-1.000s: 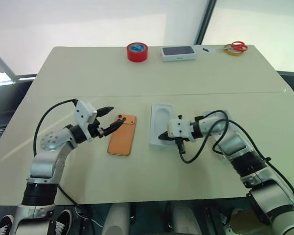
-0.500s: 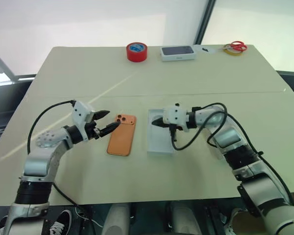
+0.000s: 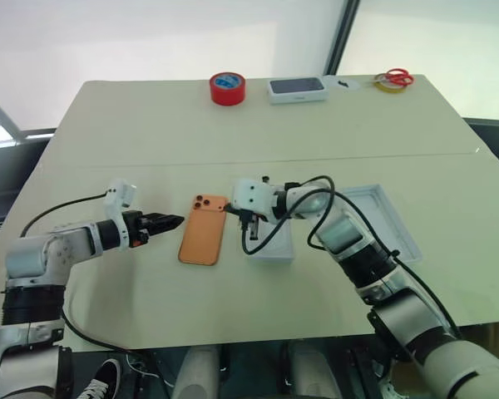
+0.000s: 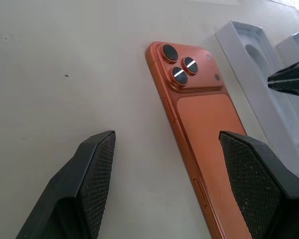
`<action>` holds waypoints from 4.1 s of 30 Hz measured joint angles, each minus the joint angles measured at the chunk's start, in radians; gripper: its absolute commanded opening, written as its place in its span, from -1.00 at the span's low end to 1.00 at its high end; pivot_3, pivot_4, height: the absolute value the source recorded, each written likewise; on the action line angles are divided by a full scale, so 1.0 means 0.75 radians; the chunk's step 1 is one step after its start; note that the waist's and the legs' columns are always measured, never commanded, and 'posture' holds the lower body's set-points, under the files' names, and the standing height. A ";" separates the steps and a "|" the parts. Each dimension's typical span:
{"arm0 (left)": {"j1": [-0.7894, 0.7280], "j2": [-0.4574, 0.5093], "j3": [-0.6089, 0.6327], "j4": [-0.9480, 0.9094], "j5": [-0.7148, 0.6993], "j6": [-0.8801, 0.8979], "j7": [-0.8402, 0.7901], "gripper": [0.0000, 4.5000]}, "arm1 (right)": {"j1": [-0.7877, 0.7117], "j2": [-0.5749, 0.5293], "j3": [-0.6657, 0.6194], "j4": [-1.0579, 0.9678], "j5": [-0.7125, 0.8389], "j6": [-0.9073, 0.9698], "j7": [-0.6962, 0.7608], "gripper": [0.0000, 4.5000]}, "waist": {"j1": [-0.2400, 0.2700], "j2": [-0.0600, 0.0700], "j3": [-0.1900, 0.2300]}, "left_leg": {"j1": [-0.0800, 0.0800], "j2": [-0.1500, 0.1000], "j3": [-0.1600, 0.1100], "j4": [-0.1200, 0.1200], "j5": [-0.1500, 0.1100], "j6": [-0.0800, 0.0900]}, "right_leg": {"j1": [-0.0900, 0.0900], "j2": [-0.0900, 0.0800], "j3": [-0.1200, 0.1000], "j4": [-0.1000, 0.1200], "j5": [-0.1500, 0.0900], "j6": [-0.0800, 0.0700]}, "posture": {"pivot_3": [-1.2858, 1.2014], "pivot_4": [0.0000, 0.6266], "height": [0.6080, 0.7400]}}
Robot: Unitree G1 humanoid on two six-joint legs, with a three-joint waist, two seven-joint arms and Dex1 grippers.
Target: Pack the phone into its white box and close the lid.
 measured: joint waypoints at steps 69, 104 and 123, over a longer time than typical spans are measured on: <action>-0.010 -0.397 0.237 0.011 -0.241 0.235 0.221 -1.00 | 0.008 0.123 -0.128 -0.038 0.154 0.097 -0.010 -0.76 | -0.003 -0.002 -0.020 | 0.004 0.001 -0.001 -0.013 -0.001 -0.007 | -0.002 -0.008 0.001 -0.009 0.001 -0.003 | 0.03 -0.52 1.00; -0.013 -0.510 0.271 -0.084 -0.408 0.201 0.467 -1.00 | 0.549 -0.456 -0.187 -0.404 0.252 -0.202 0.262 -0.98 | 0.002 -0.006 -0.017 | 0.000 0.005 0.003 -0.013 0.000 -0.007 | 0.000 -0.005 0.001 -0.015 0.000 -0.011 | 0.03 -0.52 1.00; -0.274 -0.620 0.413 -0.023 -0.611 0.219 0.776 -1.00 | 0.393 -0.301 -0.157 -0.284 0.215 -0.119 0.087 -0.98 | 0.004 -0.007 -0.016 | -0.002 0.006 0.003 -0.007 0.000 -0.002 | 0.002 0.000 0.000 -0.014 0.004 -0.006 | 0.03 -0.52 1.00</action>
